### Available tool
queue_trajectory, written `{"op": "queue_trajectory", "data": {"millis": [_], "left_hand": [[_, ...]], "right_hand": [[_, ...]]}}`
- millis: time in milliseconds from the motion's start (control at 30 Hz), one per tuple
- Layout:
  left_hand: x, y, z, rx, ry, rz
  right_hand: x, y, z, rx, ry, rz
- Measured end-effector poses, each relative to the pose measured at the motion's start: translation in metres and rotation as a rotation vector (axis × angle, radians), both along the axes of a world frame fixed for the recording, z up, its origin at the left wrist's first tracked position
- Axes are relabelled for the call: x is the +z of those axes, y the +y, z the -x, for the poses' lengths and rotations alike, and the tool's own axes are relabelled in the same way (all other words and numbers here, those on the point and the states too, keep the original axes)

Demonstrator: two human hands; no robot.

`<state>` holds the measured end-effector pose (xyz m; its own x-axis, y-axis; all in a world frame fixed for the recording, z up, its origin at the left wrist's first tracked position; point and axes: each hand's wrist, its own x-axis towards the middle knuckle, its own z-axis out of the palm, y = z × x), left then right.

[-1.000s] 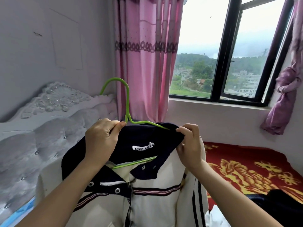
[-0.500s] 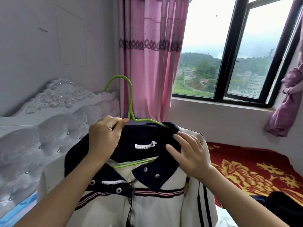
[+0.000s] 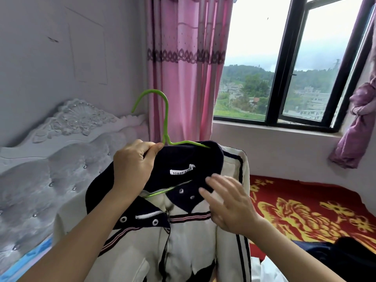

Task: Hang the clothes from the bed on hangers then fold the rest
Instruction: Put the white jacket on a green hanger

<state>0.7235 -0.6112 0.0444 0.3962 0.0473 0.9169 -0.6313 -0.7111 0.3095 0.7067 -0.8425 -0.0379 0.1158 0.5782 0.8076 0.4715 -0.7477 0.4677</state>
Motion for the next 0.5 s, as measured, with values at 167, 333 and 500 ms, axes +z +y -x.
{"op": "queue_trajectory", "data": {"millis": [167, 333, 500], "left_hand": [[-0.009, -0.009, 0.013, 0.017, 0.02, -0.028], [-0.008, -0.023, 0.031, 0.035, 0.028, -0.093], [-0.01, -0.025, 0.062, 0.121, 0.038, -0.165]], "right_hand": [[0.061, -0.014, -0.001, -0.037, 0.497, -0.359], [0.074, -0.024, -0.013, -0.096, 0.474, 0.062], [0.079, -0.015, -0.005, -0.015, 0.468, 0.032]]}}
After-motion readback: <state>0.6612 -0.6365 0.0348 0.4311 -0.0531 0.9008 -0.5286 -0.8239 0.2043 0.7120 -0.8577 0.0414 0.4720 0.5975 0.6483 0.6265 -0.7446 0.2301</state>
